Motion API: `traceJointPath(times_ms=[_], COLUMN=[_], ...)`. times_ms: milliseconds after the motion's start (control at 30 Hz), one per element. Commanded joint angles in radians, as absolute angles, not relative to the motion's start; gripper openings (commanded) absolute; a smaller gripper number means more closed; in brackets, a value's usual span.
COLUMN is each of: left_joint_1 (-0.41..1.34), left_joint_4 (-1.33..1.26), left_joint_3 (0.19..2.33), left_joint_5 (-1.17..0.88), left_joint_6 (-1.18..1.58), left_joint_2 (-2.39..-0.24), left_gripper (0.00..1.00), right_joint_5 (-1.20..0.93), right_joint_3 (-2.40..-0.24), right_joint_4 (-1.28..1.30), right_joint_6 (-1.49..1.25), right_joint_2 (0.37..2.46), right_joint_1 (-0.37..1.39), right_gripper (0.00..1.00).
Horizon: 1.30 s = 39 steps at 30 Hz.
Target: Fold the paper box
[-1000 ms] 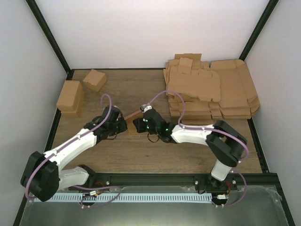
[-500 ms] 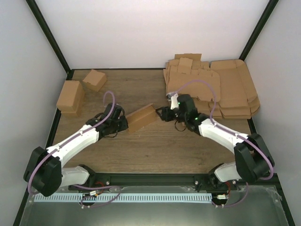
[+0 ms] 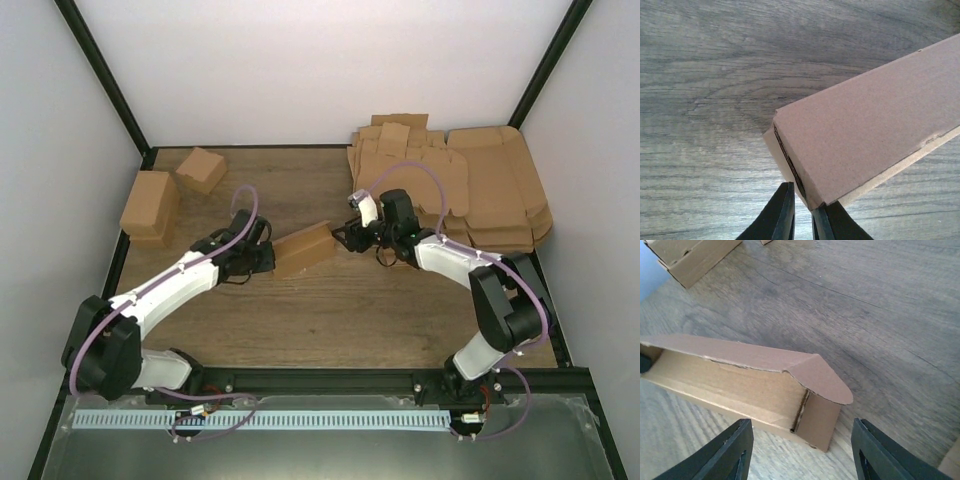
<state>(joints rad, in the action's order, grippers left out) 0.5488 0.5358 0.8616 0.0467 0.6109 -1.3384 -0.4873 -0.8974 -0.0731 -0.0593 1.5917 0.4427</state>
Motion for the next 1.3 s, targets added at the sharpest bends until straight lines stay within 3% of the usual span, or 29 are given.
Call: traceJointPath(times_ms=[0,300,500,567,700,1000,1267], left_joint_1=[0.548,0.548,0.548,0.547,0.548,0.548,0.548], left_joint_4=[0.603,0.616,0.629,0.628,0.635,0.636,0.574], left_joint_3=[0.904,0.936,0.954,0.958,0.970,0.989,0.951], left_joint_5=[0.075,0.086,0.091,0.089,0.097,0.123,0.110], left_joint_6=[0.520,0.476,0.461,0.458,0.454,0.457,0.495], left_joint_2=[-1.389,-1.410,-1.420,-1.420,-1.420,-1.437,-1.433], left_gripper=[0.12,0.12,0.12,0.12,0.12,0.17,0.55], right_joint_5=[-0.451,-0.334,-0.271,-0.248,-0.236,-0.215,-0.191], right_joint_3=[-0.853,-0.837,-0.880,-0.883,-0.898,-0.945,-0.979], right_joint_4=[-0.250,-0.357,-0.347,-0.359,-0.329,-0.142,-0.013], right_joint_6=[0.053,0.132,0.202,0.209,0.207,0.107,0.046], right_joint_2=[1.601,1.645,1.709,1.718,1.704,1.639,1.606], right_joint_1=[0.446,0.466,0.511,0.527,0.547,0.578,0.599], right_gripper=[0.57,0.55,0.47,0.41,0.17,0.03,0.01])
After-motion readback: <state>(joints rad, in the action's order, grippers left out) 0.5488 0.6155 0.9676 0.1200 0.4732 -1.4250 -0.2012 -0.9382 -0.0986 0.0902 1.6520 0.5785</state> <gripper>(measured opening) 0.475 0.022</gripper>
